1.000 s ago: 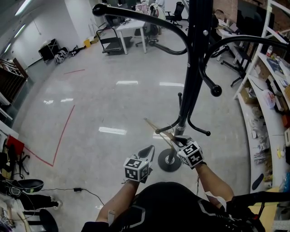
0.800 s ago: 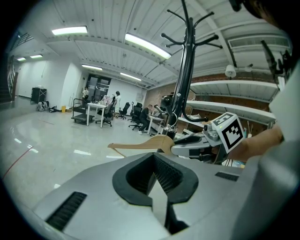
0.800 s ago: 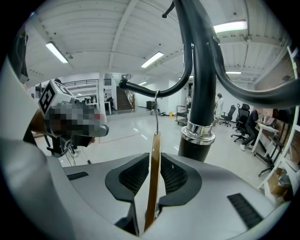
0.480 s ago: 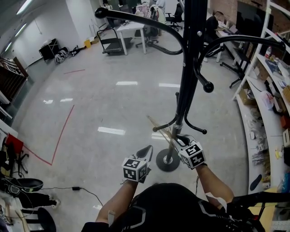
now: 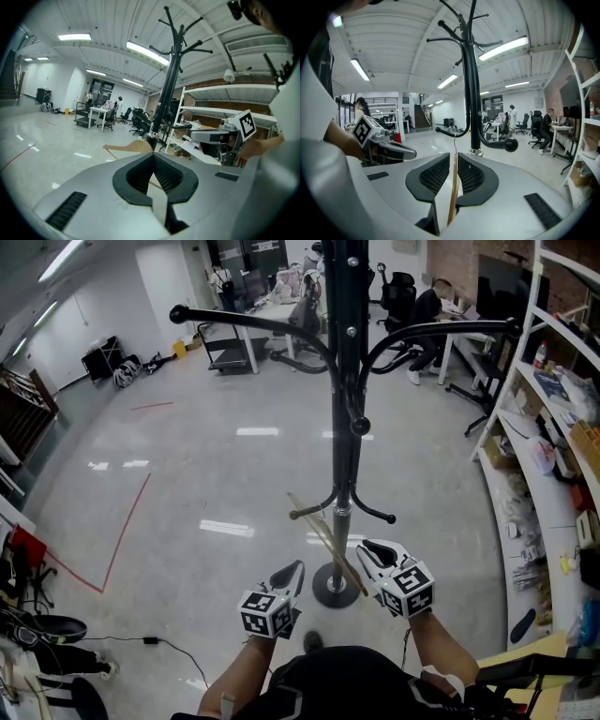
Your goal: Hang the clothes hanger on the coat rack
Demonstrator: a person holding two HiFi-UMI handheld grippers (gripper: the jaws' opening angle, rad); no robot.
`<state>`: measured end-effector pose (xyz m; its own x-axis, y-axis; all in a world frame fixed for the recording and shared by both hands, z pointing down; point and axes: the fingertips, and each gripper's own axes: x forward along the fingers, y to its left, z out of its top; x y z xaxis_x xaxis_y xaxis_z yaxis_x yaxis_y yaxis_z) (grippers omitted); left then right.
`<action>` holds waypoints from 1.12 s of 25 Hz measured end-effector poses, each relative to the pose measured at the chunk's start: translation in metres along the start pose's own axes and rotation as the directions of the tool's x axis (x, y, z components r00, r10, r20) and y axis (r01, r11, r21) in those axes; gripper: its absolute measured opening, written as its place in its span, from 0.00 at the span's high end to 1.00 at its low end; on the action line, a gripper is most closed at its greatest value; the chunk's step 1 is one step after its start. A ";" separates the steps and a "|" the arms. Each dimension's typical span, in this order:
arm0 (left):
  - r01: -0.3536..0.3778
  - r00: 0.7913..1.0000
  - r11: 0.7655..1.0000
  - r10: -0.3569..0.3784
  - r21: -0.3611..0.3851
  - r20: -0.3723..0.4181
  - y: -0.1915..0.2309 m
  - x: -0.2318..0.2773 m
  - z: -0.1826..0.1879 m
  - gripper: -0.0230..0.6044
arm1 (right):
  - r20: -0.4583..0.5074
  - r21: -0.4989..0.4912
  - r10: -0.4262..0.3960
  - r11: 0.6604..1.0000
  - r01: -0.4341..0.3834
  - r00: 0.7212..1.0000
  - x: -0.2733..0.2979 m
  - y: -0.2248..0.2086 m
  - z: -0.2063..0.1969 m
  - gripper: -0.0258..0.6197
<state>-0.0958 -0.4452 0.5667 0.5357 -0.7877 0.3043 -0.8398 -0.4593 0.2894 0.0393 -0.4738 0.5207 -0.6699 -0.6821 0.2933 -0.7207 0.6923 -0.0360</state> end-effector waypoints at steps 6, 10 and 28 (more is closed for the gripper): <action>0.022 0.999 1.000 -0.022 0.005 0.047 -0.042 -0.029 0.011 0.96 | 0.085 0.025 -0.003 1.000 0.001 0.996 -0.059 0.015 0.021 0.95; 0.026 0.996 0.999 -0.029 0.039 0.085 -0.077 -0.047 0.021 0.96 | 0.094 0.018 0.017 1.000 -0.019 0.995 -0.094 0.027 0.018 0.95; 0.066 0.991 0.989 -0.080 0.131 0.105 -0.138 -0.142 0.009 0.96 | 0.149 0.034 -0.019 0.999 0.014 0.989 -0.158 0.089 0.015 0.95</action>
<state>-0.0567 -0.2734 0.4752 0.5888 -0.7872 0.1832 -0.8070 -0.5600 0.1874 0.0783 -0.3082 0.4574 -0.6751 -0.7227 0.1478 -0.7358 0.6741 -0.0646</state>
